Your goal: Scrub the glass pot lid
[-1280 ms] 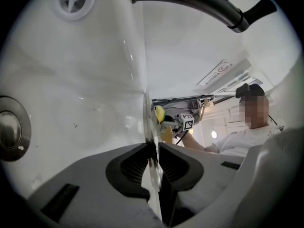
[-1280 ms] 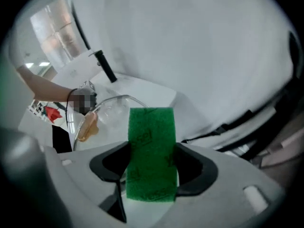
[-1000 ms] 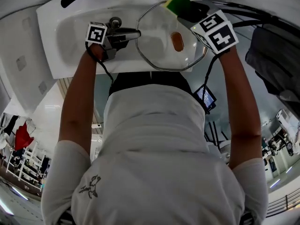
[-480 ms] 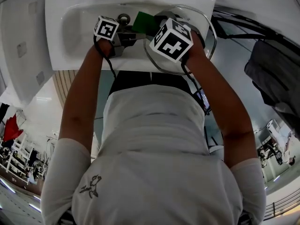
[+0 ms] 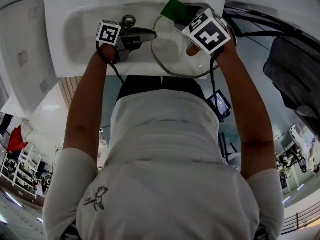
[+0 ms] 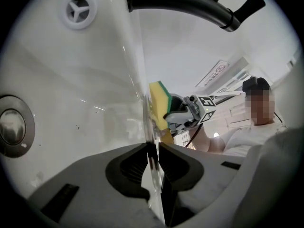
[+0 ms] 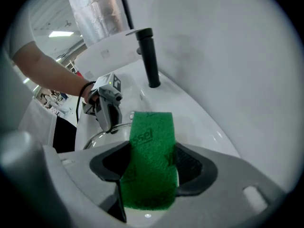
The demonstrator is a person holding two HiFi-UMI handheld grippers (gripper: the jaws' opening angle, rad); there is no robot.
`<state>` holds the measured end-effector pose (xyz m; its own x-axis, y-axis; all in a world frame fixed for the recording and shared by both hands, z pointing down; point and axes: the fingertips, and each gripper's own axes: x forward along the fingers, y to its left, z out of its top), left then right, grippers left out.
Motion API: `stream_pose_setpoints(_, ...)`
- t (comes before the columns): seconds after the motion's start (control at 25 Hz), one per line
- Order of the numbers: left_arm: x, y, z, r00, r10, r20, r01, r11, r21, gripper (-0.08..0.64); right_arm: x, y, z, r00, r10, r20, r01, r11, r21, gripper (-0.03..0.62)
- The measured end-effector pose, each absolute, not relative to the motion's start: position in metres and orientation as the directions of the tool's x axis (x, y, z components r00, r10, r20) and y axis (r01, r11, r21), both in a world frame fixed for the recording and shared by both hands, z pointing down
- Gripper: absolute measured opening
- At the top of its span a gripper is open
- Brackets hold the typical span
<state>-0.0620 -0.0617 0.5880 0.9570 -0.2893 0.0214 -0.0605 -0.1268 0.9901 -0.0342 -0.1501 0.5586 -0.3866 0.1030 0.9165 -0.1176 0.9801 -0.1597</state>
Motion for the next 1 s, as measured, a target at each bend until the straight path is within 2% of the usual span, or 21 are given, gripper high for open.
stream_pose_setpoints(0.44,-0.061,-0.064,0.589,0.955,-0.293,0.036,-0.068,-0.100,0.993,0.074,0.109,-0.206,0.567,-0.378,-0.009,0.926,-0.454,0.873,-0.177,0.290)
stream_pose_setpoints(0.6,-0.062,-0.065,0.589,0.952,-0.303,0.037,-0.072,-0.104,0.992,0.074,0.154,-0.206,0.573,-0.334,-0.020,0.942,-0.515,0.841,-0.164,0.291)
stream_pose_setpoints(0.68,-0.062,-0.065,0.589,0.952,-0.304,0.041,-0.075,-0.103,0.992,0.074,0.151,-0.208,0.569,-0.329,-0.028,0.944,-0.497,0.855,-0.148,0.291)
stream_pose_setpoints(0.8,-0.063,-0.065,0.589,0.952,-0.303,0.049,-0.084,-0.104,0.991,0.074,0.105,-0.209,0.550,-0.398,-0.031,0.917,-0.423,0.893,-0.153,0.291)
stream_pose_setpoints(1.0,-0.062,-0.061,0.590,0.947,-0.317,0.051,-0.081,-0.082,0.993,0.074,-0.010,-0.155,0.533,-0.480,0.102,0.871,-0.118,0.977,-0.179,0.293)
